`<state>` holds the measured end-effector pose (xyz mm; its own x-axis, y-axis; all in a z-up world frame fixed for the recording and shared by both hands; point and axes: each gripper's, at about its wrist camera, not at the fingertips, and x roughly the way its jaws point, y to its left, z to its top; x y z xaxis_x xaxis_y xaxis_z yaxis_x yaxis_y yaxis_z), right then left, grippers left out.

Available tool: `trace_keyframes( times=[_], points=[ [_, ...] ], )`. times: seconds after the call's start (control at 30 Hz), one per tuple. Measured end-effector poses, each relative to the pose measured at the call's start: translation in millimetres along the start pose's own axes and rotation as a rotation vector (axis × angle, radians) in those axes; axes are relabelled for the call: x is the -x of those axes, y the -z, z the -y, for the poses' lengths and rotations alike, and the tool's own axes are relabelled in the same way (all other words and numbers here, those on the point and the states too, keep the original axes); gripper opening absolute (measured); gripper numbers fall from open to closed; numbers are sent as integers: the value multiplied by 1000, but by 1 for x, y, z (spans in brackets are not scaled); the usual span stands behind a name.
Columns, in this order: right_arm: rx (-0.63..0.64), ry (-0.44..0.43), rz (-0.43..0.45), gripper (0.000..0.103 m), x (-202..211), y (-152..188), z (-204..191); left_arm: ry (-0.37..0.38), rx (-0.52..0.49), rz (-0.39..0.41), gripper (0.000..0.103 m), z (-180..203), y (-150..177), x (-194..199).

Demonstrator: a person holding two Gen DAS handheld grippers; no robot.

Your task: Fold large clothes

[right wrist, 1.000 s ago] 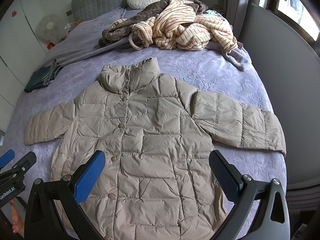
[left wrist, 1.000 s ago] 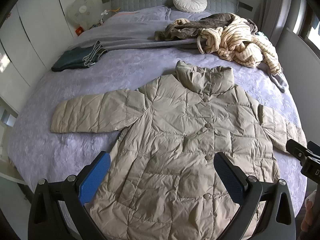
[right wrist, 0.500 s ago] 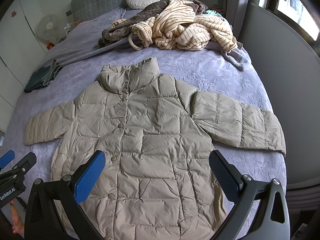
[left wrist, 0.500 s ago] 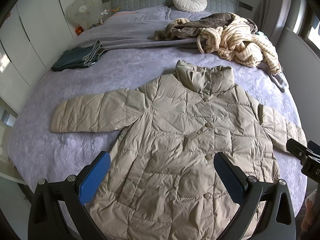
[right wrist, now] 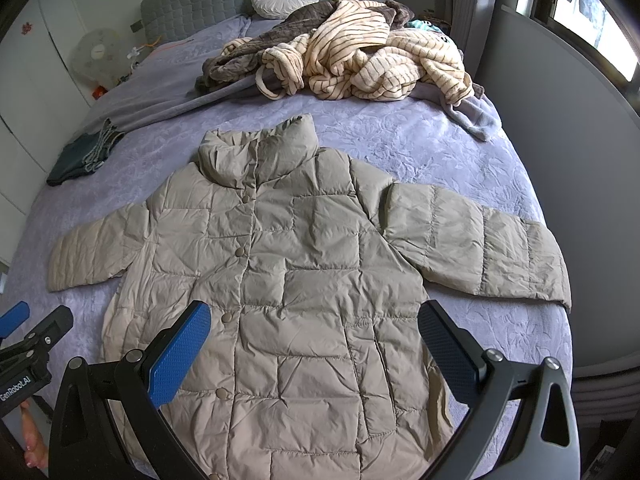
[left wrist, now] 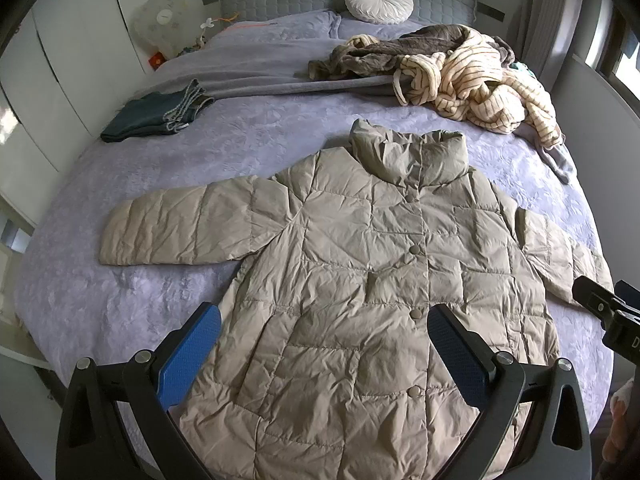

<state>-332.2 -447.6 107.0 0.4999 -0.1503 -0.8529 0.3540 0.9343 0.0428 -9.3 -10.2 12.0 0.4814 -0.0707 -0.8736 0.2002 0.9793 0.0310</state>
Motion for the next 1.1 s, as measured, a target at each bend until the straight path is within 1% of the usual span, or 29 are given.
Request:
trace_keyframes(
  times=[0.47,0.63,0.77,0.8,0.9,1.0,1.1],
  points=[
    [-1,9,-10,103,-4,0,-3,8,7,-10,103,1,2,-1],
    [1,31,-19,103,-7,2,-7,29,14,-22,103,0,7,-4],
    [-11,49,-22,103,-11,4,-15,61,19,-37,103,-9,12,-14],
    [-15,51,-27,103,-8,3,-28,69,19,-43,103,-10,14,-18],
    [-56,19,-50,103,-13,5,-37,108,15,-63,103,-17,19,-30],
    [-99,-33,-68,103,-22,9,-48,154,18,-104,103,-32,27,-44],
    [-133,-109,-106,103,-42,14,-67,120,44,-106,103,-52,38,-60]
  ],
)
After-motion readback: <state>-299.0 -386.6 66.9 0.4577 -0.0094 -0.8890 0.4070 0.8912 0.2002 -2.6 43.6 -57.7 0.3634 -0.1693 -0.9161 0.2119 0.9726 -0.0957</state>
